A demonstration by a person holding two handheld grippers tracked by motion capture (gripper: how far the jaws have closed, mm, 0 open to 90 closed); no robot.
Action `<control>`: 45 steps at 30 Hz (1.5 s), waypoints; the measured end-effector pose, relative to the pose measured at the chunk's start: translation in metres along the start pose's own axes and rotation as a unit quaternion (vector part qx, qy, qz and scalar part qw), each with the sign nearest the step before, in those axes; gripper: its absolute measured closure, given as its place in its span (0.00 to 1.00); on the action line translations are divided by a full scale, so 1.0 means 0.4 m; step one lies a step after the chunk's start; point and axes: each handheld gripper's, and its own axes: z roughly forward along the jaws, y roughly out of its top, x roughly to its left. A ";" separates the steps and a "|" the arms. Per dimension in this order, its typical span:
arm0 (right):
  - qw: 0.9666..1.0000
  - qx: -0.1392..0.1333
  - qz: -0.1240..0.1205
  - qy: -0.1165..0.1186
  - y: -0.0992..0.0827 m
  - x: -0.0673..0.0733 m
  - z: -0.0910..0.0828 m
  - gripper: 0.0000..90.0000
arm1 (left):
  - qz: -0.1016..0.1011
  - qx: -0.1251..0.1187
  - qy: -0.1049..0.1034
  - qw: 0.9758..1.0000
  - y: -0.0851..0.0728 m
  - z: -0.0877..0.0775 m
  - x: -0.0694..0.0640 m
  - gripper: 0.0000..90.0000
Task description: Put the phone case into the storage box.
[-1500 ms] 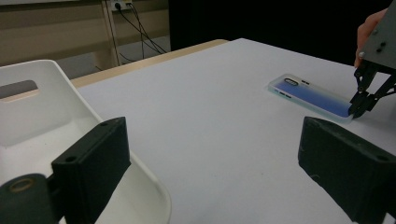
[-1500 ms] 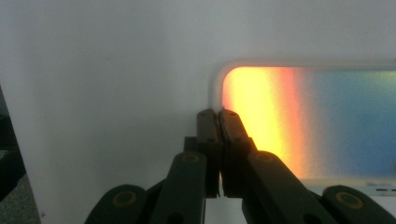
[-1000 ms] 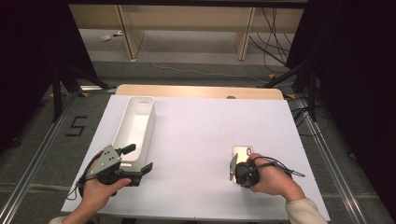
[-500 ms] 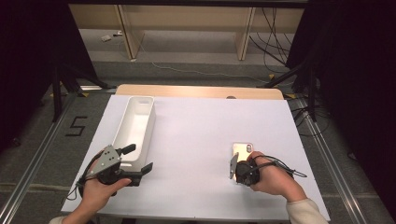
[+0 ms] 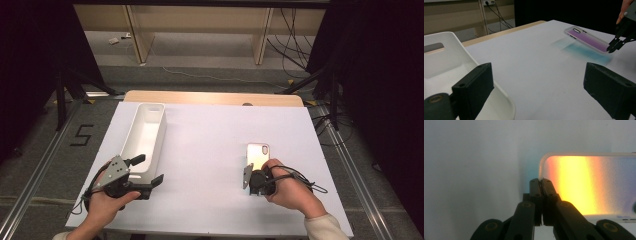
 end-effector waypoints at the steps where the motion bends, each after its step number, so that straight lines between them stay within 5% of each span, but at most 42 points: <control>1: 1.000 0.001 0.007 -0.003 0.001 0.003 -0.001 0.99 | -0.001 0.001 0.000 1.000 0.000 0.000 0.000 0.10; 14: 0.999 -0.001 0.003 -0.043 0.019 0.000 0.005 0.99 | -0.002 0.001 0.000 1.000 -0.001 0.001 0.000 0.10; 24: 0.999 -0.002 0.016 -0.049 0.026 0.005 0.012 0.99 | -0.002 0.002 0.000 1.000 -0.001 0.001 -0.001 0.10; 35: 0.998 -0.009 0.001 -0.066 0.049 0.010 0.009 0.99 | -0.001 0.001 0.003 1.000 0.006 0.008 -0.006 0.12; 45: 0.996 -0.015 0.004 -0.087 0.079 0.021 0.001 0.99 | 0.013 0.014 0.007 1.000 0.059 0.039 -0.015 0.14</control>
